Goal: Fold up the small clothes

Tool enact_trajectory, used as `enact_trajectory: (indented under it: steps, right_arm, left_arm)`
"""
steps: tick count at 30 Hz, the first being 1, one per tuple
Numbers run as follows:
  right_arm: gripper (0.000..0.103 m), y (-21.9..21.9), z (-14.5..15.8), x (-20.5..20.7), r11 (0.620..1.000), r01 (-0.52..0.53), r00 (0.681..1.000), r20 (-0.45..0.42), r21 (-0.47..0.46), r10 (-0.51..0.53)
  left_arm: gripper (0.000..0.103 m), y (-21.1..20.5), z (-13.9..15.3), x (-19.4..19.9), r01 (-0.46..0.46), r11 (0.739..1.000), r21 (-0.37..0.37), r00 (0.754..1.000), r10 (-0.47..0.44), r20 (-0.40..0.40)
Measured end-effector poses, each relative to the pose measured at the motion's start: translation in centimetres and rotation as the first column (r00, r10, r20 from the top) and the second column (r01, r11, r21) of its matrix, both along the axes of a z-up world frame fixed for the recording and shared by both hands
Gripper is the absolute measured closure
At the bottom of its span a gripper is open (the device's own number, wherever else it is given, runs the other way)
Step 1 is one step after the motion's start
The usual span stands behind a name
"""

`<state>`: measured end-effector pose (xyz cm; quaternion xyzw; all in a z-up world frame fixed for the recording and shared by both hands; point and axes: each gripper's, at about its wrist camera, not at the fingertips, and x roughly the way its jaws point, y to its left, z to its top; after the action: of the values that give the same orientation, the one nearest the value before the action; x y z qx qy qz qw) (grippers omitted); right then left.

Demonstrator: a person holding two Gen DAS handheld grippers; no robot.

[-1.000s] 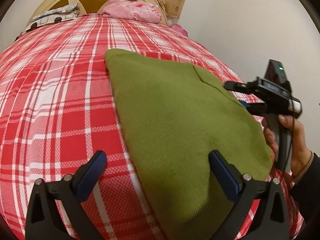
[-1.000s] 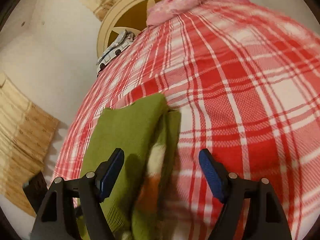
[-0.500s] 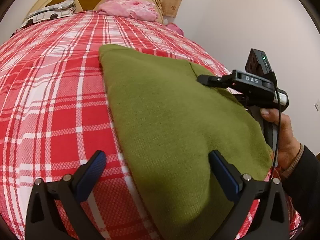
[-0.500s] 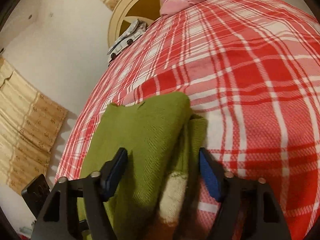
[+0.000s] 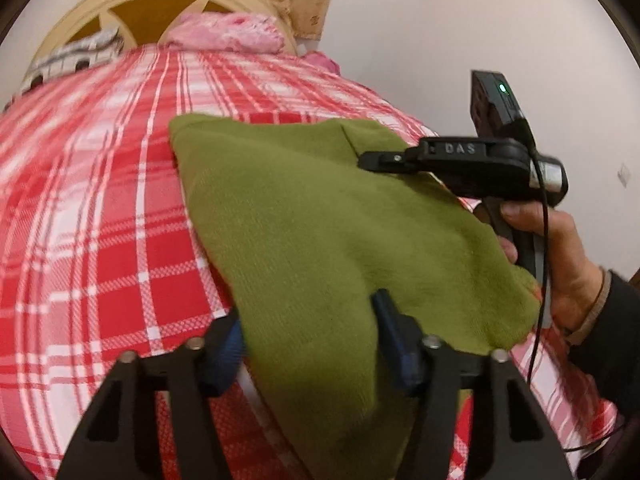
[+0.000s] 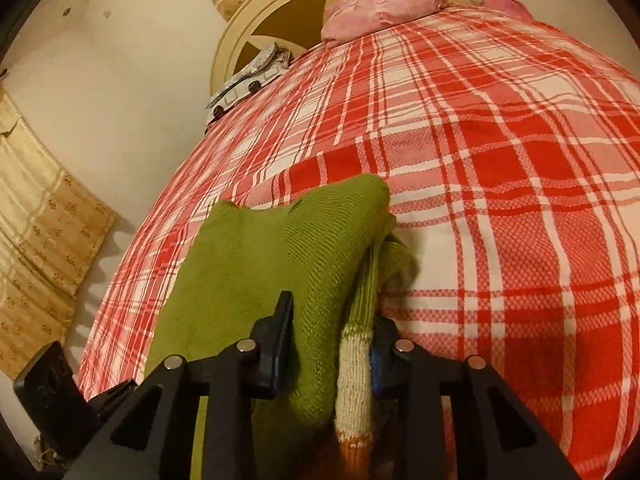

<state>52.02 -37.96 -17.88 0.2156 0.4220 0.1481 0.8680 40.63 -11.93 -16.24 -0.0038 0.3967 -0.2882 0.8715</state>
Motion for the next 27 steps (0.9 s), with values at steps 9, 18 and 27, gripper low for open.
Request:
enact_trajectory:
  steps: [9, 18, 27]
  right_arm:
    - [0.075, 2.3, 3.3, -2.8, 1.0, -0.017, 0.999, 0.046, 0.007, 0.017]
    - [0.075, 6.0, 5.1, -6.0, 0.996, -0.075, 0.995, 0.067, 0.054, 0.071]
    - [0.075, 11.1, 6.1, -9.2, 0.987, -0.137, 0.988, 0.085, 0.085, 0.13]
  left_arm:
    - [0.058, 1.4, 1.8, -3.0, -0.022, 1.0, 0.018, 1.0, 0.022, 0.022]
    - [0.058, 4.8, 4.0, -7.2, -0.057, 0.998, 0.025, 0.997, 0.056, 0.054]
    - [0.058, 8.6, 4.7, -10.6, -0.126, 0.991, 0.048, 0.99, 0.123, 0.072]
